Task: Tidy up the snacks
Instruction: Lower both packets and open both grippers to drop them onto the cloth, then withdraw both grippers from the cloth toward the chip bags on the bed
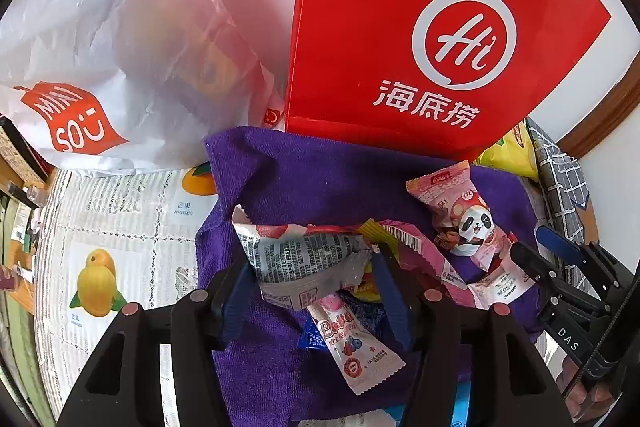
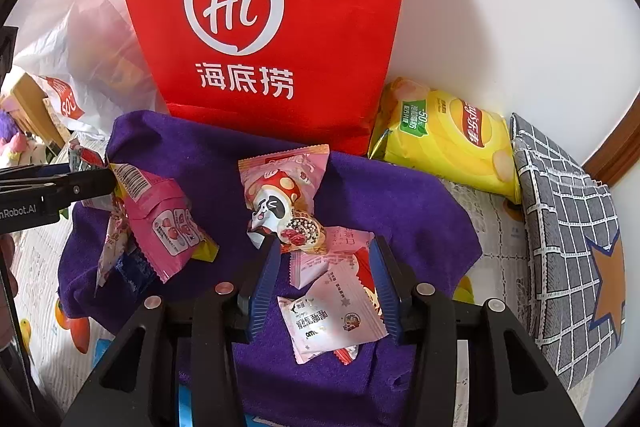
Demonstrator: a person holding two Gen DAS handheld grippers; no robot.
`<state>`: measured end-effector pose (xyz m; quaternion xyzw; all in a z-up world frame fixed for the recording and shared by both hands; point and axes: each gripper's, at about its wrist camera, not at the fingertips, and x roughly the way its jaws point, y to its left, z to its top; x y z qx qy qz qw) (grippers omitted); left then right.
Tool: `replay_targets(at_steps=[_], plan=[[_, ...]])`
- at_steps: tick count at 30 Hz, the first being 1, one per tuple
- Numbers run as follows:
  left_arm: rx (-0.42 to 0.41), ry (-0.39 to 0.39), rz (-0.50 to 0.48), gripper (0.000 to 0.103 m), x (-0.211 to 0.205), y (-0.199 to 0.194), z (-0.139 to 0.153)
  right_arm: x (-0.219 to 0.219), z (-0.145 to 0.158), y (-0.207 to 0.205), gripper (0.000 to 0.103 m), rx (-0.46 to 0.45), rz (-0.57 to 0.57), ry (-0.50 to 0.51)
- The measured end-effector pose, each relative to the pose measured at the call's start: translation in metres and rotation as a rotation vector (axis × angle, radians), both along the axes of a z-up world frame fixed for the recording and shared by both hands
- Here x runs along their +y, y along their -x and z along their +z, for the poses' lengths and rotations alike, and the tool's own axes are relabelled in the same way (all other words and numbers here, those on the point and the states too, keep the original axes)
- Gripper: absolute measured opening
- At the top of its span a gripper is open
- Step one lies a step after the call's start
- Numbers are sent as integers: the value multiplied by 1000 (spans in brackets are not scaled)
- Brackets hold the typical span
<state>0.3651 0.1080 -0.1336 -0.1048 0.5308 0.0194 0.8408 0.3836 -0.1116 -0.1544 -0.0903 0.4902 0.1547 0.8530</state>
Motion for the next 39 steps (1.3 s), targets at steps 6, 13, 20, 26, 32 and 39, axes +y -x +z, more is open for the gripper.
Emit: replay_targets(at_steps=[6,13,20,26,32,39], plan=[[-43,12,-5,62,-1,3,10,1,1,1,48,-1,-2,-1],[-91,22,-15,68,-2,6,21,0,3,1,51,-2,3,0],[-88,25,-22,68,-4,5,21,2,4,2,51,-1,8,7],[-85,26,-27,68,-5,6,21,2,6,2,57,-2,7,6],[-100,28,-37,68,-7,8,25,4,11,6,58,-11,14,3],[-117,27,-57,68,-12,10,31,6,28,13,68,-59,29,-15]])
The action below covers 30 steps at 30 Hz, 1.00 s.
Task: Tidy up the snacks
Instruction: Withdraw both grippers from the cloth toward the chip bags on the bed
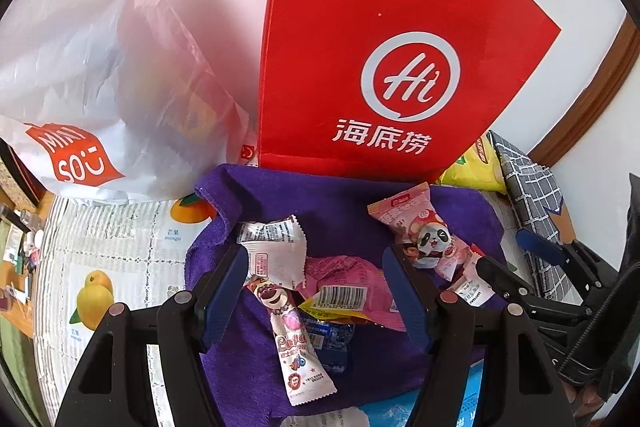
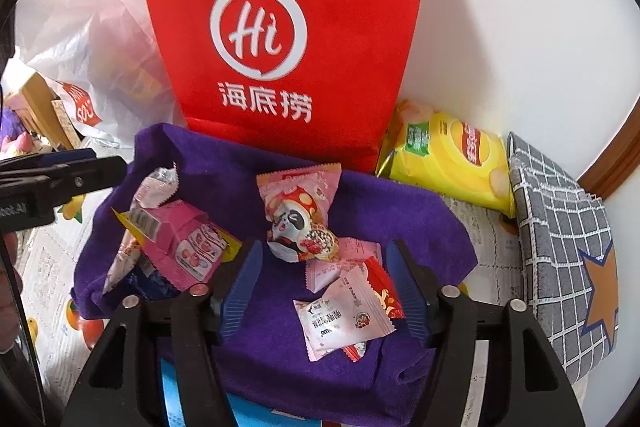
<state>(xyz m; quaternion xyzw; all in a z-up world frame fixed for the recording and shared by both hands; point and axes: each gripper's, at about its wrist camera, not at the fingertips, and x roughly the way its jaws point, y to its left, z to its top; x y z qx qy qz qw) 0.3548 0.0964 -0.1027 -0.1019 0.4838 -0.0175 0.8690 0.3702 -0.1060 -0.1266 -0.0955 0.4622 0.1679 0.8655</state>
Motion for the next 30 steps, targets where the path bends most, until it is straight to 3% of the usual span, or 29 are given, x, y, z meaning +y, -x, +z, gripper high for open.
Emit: replay_targets(at_steps=[8,20,30], plan=[[-17,20,-21,68,-4,3,8,-4,20,6,75,-58,-15,-24],[-40,21,-46,68,-14,10,19,-14,42,12,76,-97,-60,-49],[-83,17,-64,68,-20,27,44,-18,73,50,79,-223,-116,-44]])
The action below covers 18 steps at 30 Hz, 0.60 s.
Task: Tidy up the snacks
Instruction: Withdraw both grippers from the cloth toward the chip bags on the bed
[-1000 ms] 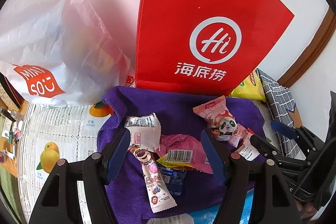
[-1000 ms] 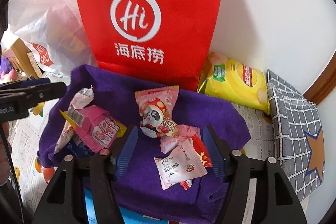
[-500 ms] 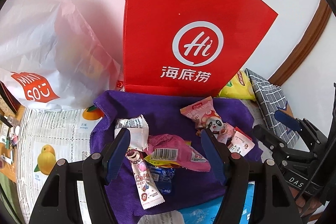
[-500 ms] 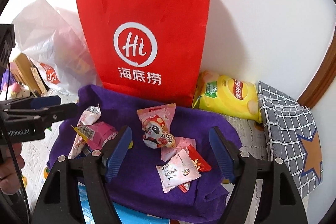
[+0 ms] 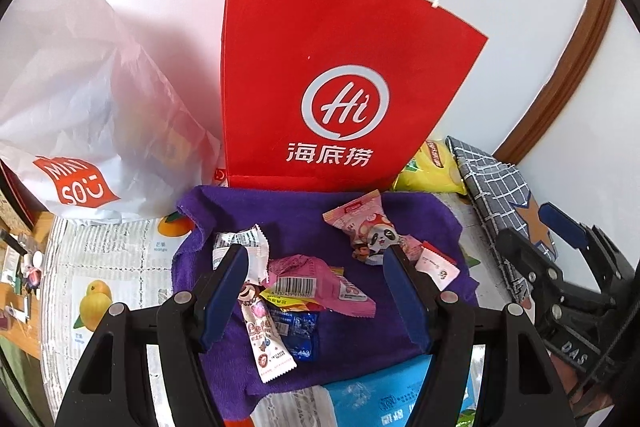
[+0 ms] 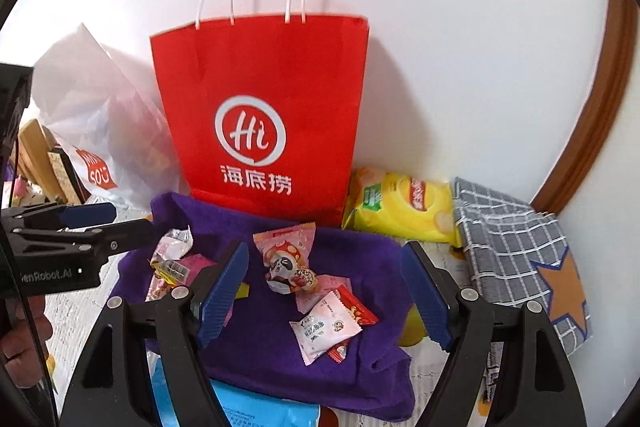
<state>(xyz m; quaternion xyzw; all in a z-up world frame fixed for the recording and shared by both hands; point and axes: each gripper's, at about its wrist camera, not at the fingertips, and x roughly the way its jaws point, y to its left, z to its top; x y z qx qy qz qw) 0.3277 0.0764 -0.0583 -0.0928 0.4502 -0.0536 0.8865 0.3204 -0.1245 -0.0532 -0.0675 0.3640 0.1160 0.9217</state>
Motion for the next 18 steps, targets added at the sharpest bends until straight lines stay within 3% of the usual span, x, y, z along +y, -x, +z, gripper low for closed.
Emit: replay_targets(at_steps=[9,18], plan=[[-66,8,-25,68,-14,25,32,-23,4,44,79,-10,-22,-16],[-96,24,-45,68,-25,62,57,-55,-2,83,79,50,-71,-82]])
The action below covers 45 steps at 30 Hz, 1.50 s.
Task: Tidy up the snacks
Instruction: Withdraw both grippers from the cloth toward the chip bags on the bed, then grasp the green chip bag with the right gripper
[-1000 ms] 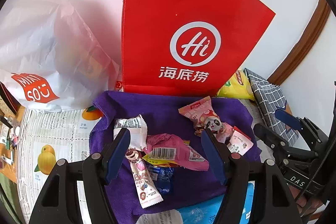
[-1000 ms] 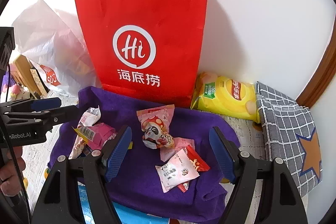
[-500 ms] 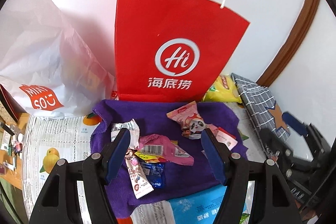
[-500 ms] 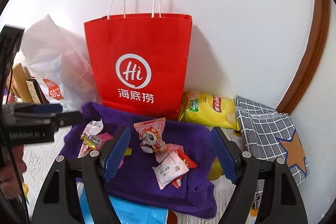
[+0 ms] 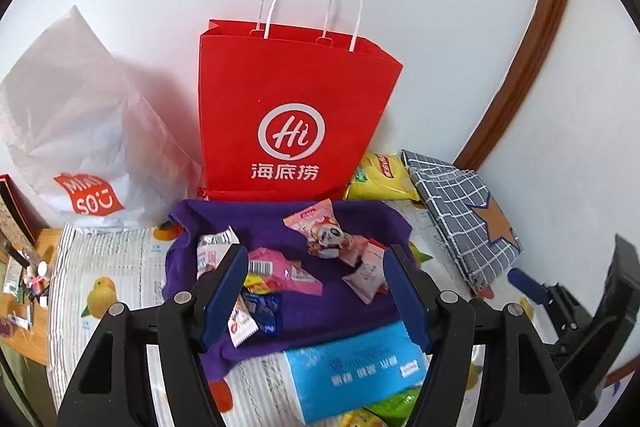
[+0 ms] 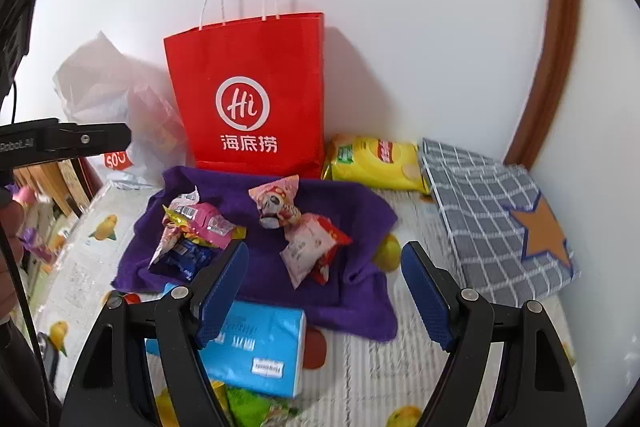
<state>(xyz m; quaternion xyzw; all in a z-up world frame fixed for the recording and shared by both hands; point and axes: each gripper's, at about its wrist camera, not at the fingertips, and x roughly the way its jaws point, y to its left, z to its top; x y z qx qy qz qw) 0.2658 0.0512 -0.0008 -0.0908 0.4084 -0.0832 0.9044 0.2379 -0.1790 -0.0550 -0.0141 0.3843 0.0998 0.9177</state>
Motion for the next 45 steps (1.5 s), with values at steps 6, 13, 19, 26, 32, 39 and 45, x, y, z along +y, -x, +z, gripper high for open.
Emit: replay_targets(at_steps=[6,13,19,26,32,39,45], plan=[[32,17,23,68,5,24,-6,-3,-11,23,79,38,19,23],[72,12,47,68,14,51,-26,8,-21,53,79,11,45,95],[89,-22,55,68,19,77,-42,10,-52,72,71,94,84,42],[129,-17,77,68,31,95,-61,9,-88,78,64,213,74,-30],[155,-2,93,68,42,107,-75,20,-104,75,64,244,80,-36],[196,4,113,68,53,112,-92,28,-130,69,64,304,76,-37],[210,5,105,68,54,112,-100,31,-141,61,68,335,69,-53]])
